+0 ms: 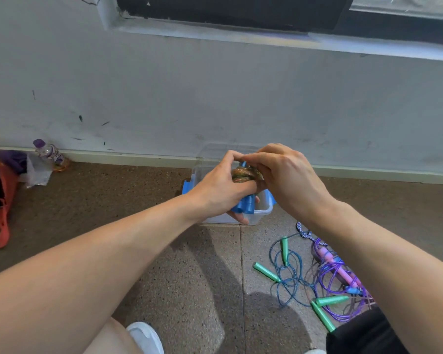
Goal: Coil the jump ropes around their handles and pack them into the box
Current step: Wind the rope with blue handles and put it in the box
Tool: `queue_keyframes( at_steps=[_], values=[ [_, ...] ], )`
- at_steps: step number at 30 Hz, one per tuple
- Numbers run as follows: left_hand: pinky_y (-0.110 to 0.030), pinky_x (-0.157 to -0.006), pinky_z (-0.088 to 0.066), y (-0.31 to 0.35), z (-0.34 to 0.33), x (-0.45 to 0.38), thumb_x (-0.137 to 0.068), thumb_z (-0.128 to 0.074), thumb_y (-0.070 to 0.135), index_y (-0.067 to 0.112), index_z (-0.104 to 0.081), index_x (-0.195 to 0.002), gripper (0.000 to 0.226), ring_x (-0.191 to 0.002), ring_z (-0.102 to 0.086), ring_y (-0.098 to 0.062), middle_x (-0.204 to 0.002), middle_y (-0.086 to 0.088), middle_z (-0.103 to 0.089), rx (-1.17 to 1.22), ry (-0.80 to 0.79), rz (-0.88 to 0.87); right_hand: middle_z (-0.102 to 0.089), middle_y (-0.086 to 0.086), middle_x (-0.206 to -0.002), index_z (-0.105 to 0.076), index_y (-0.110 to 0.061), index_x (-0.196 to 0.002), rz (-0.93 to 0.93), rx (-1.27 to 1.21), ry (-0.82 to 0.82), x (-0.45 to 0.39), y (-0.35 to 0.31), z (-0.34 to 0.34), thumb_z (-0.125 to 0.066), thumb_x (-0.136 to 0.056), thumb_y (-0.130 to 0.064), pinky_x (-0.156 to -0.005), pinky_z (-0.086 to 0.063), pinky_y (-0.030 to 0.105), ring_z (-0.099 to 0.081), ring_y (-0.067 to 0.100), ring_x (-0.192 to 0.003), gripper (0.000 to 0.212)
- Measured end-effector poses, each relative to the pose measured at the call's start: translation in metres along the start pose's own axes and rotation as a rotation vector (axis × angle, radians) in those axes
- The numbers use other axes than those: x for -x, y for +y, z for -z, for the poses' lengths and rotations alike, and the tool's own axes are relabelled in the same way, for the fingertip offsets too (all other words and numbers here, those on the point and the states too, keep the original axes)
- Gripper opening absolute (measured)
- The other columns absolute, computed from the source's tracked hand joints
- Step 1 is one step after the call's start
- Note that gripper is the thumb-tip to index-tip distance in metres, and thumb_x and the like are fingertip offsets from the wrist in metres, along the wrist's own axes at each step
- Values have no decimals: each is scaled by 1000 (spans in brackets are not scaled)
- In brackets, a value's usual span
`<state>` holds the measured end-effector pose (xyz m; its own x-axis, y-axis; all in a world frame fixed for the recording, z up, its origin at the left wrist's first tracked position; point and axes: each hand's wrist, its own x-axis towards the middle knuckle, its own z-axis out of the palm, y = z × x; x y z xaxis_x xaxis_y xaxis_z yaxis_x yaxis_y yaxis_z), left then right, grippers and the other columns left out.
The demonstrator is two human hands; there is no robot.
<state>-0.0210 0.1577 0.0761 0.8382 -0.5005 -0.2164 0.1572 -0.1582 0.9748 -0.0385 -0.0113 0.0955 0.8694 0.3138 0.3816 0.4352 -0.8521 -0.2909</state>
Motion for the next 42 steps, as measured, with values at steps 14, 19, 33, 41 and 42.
queue_keyframes(
  at_steps=[14,19,33,41,42],
  values=[
    [-41,-52,-58,10,-11,8,-92,-54,5,45,-49,-126,53,-51,-61,-38,-95,-19,-60,-3,79,-51,-71,1,-89,-71,-18,-99,-343,-134,86,-6,-3,8,-61,-97,-28,-75,-50,34,-62,20,-84,13],
    [-33,-40,-52,11,-27,9,-90,-56,11,46,-54,-117,44,-45,-59,-39,-99,-16,-63,-115,211,-89,-56,-1,-98,-55,-18,-101,-360,-98,-43,-3,-3,8,-47,-104,-30,-77,-38,32,-49,20,-92,14],
    [-43,-54,-58,2,-41,8,-98,-50,24,30,-33,-130,36,-42,-59,-30,-98,-19,-64,27,17,137,-56,-1,-72,-38,-23,-69,-588,-79,56,-1,-9,-2,-59,-91,-55,-65,-35,35,-51,29,-76,45],
    [-43,-54,-59,-9,-43,8,-104,-43,31,17,-39,-123,24,-46,-61,-32,-80,-32,-55,-21,-38,138,-42,-7,-52,-32,-21,-67,-410,-148,298,-2,-10,-10,-78,-81,-46,-55,-36,36,-38,25,-57,54],
    [-41,-55,-58,-7,-40,8,-103,-45,32,16,-40,-122,25,-47,-63,-33,-73,-24,-55,-28,-36,134,-39,-7,-50,-31,-20,-65,-426,-198,312,-3,-9,-11,-79,-80,-46,-53,-35,34,-37,21,-55,56]
  ],
)
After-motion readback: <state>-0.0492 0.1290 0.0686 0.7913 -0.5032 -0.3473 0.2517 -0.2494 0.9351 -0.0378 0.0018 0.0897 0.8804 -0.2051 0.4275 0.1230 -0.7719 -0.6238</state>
